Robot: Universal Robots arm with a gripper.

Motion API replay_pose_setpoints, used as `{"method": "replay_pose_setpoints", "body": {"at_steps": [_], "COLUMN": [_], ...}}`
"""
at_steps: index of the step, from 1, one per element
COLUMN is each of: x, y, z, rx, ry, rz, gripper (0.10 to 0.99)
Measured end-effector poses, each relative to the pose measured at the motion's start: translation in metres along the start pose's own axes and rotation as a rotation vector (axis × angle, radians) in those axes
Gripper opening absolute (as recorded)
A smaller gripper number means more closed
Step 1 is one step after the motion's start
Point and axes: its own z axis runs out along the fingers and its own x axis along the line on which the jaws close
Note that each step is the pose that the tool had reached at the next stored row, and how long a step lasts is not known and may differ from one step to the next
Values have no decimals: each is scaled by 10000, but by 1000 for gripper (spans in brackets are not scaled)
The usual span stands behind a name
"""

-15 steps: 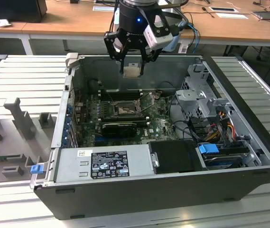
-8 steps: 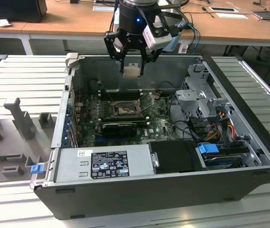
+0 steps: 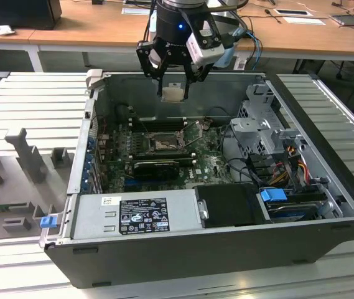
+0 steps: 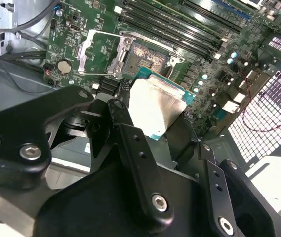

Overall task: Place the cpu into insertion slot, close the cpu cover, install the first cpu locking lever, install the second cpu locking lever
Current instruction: 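Place the cpu into insertion slot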

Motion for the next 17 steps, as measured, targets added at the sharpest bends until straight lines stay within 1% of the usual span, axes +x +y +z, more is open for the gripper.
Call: {"method": "replay_pose_setpoints", "body": {"at_steps": [17], "x": [0], "y": [0], "z": [0], "rx": [-9], "ry": [-41], "rz": [478], "gripper": [537]}}
